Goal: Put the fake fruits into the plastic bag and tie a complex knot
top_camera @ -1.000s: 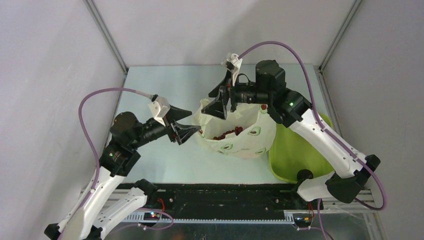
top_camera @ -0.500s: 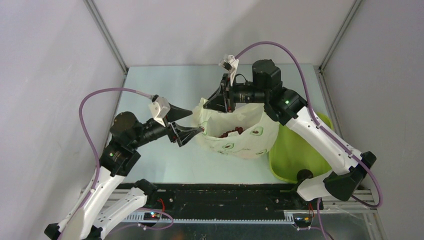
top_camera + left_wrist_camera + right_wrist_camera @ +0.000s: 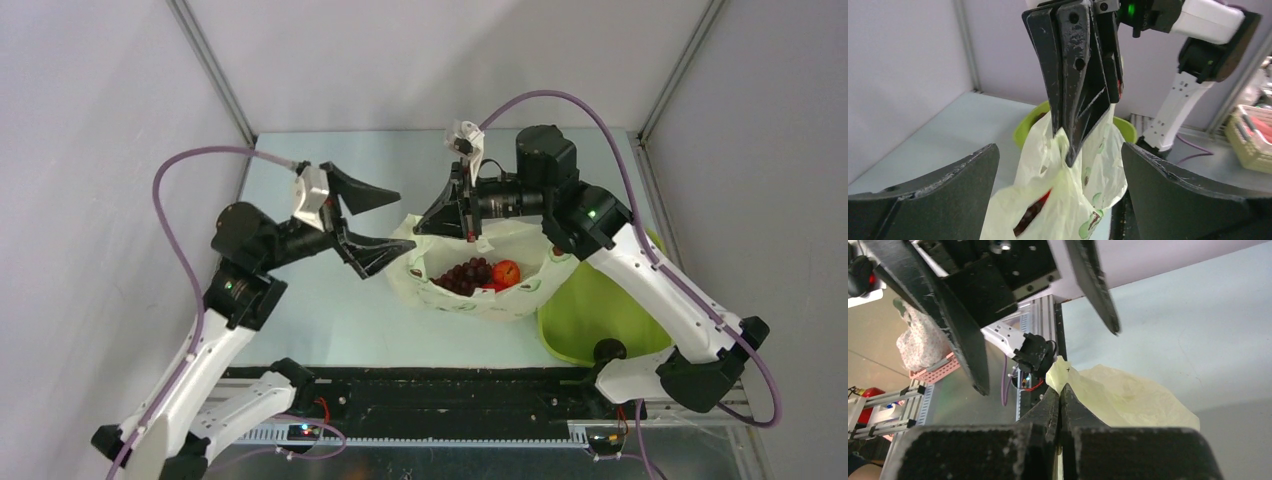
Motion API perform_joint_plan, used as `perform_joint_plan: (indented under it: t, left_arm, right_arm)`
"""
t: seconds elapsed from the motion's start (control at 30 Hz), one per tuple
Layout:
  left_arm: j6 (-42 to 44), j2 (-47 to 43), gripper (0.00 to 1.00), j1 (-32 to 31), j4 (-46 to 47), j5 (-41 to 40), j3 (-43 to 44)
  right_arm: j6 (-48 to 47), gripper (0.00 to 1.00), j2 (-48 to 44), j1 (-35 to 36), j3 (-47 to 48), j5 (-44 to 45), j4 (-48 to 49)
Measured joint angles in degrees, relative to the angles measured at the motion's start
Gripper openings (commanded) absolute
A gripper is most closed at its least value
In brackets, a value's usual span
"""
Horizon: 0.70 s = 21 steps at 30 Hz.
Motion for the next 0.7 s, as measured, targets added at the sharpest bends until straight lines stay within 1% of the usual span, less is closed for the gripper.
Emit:
perform_joint_plan:
  t: [0.1, 0.23, 0.33, 0.47, 0.53, 0.6, 0.63, 0.67, 0.7]
  left_arm:
    - [-2.0, 4.5, 0.99, 0.0, 4.7, 5.4, 1.6]
    - [-5.5, 9.4, 0.99, -0.3, 8.8, 11.5, 0.7]
    - [-7.4, 10.5, 0.99, -1.2, 10.4, 14.4, -0.9]
    - [-8.9, 10.9, 0.98, -3.3, 13.2, 16.0, -1.8]
    - [-9.6, 11.5, 0.94, -4.2, 15.3, 16.3, -1.8]
    - [-10.6, 12.3, 0.86, -5.0, 17.4, 16.2, -1.9]
    - [-11.2, 12.9, 0.79, -5.4, 18.5, 16.2, -2.0]
    - [-11.6, 13.6, 0.75, -5.9, 19.5, 16.2, -2.1]
    - [-12.1, 14.2, 0.67, -6.3, 20.1, 16.1, -2.4]
  right_arm:
    - [0.0, 0.00, -1.1, 0.2, 0.0, -0.9, -0.5]
    - [0.5, 0.00, -3.0, 0.1, 0.0, -1.7, -0.3]
    - [1.2, 0.00, -4.1, 0.1, 0.0, -1.9, -0.2]
    - [2.2, 0.00, -4.5, 0.1, 0.0, -2.7, 0.4]
    - [2.5, 0.00, -4.5, 0.1, -0.1, -2.8, 0.5]
    - [3.0, 0.00, -4.5, 0.1, -0.3, -2.9, 0.8]
    - [3.2, 0.00, -4.5, 0.1, -0.4, -3.0, 0.9]
    - [3.3, 0.00, -4.5, 0.2, -0.6, -3.0, 1.0]
    - [3.5, 0.00, -4.5, 0.2, -0.7, -3.0, 1.2]
